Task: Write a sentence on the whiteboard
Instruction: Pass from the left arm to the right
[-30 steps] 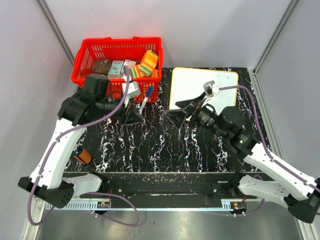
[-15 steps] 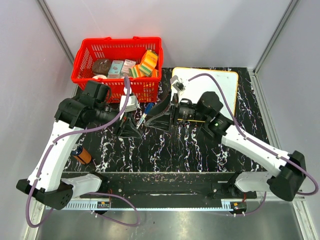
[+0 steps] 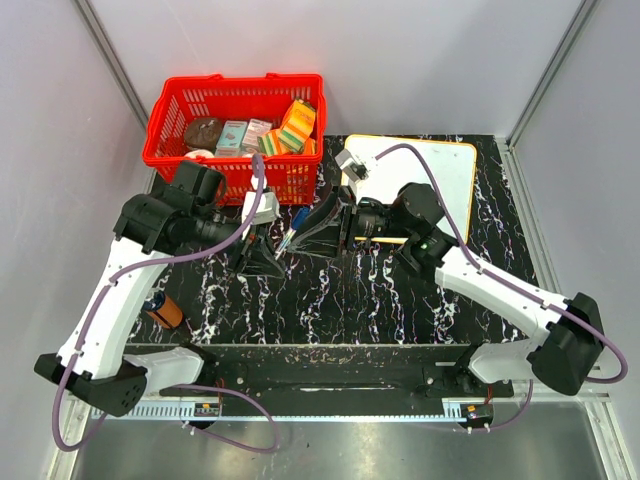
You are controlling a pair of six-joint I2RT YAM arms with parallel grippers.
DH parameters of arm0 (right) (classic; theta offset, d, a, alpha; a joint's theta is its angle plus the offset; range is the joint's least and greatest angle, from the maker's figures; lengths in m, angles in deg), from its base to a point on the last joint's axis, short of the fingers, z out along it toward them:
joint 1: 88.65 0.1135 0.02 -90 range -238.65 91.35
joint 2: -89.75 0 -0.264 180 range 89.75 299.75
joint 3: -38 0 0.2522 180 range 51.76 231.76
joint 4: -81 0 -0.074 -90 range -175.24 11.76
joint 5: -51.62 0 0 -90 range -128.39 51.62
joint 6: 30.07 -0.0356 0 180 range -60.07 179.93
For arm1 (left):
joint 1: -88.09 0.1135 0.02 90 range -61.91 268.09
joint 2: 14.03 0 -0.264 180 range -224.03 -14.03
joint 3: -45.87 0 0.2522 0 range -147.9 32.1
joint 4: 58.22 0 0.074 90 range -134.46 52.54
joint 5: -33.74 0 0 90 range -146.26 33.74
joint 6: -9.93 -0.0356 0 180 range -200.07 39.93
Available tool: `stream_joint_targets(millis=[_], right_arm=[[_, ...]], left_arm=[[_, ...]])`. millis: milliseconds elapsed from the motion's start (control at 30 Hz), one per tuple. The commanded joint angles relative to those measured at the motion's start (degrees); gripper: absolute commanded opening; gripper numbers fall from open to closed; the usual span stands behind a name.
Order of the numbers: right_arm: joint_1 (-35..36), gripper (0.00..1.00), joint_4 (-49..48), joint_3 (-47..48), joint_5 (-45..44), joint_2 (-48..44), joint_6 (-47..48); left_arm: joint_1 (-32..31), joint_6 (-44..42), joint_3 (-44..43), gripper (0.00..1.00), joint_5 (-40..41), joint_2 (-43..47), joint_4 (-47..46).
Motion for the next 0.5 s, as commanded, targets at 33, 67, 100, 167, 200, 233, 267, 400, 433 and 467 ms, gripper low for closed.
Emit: stream_joint_targets(millis=[33, 67, 100, 167, 200, 233, 267, 400, 433, 467], right_arm=[[-0.1, 0.45, 2.1, 4.8, 1.5, -1.3, 1.6], [-0.1, 0.44, 2.3, 5.1, 1.6, -1.1, 1.7], [-0.1, 0.42, 2.3, 5.3, 1.7, -1.0, 1.4], [-0.1, 0.42, 2.4, 5.8, 1.9, -0.7, 1.2], [-0.2, 0.41, 2.4, 6.1, 2.0, -0.6, 1.2], [-0.1, 0.39, 2.4, 6.2, 2.1, -0.6, 1.0], [-0.1, 0.38, 2.6, 6.5, 2.3, -0.4, 1.0], [-0.1, 0.34, 5.5, 8.4, 3.5, 0.4, 1.8], [-0.1, 0.34, 5.9, 8.5, 3.7, 0.5, 1.8], [-0.1, 0.34, 6.1, 8.7, 3.9, 0.7, 1.6]], left_arm=[[-0.5, -1.7, -1.1, 0.0, -2.8, -0.1, 2.0], [-0.6, -1.6, -1.1, 0.0, -2.8, -0.2, 1.9], [-0.6, -1.6, -1.1, 0.0, -2.9, -0.1, 1.9], [-0.9, -1.6, -0.8, 0.0, -2.7, -0.2, 1.9], [-0.9, -1.7, -0.8, 0.0, -2.7, -0.3, 1.9], [-1.0, -1.7, -0.6, 0.0, -2.7, -0.3, 1.9], [-1.0, -1.7, -0.4, 0.0, -2.6, -0.3, 1.9], [-1.2, -1.7, -0.5, 0.0, -2.5, -0.4, 1.9], [-1.2, -1.6, -0.5, 0.0, -2.5, -0.4, 1.9], [-1.2, -1.6, -0.6, 0.0, -2.5, -0.5, 1.9]])
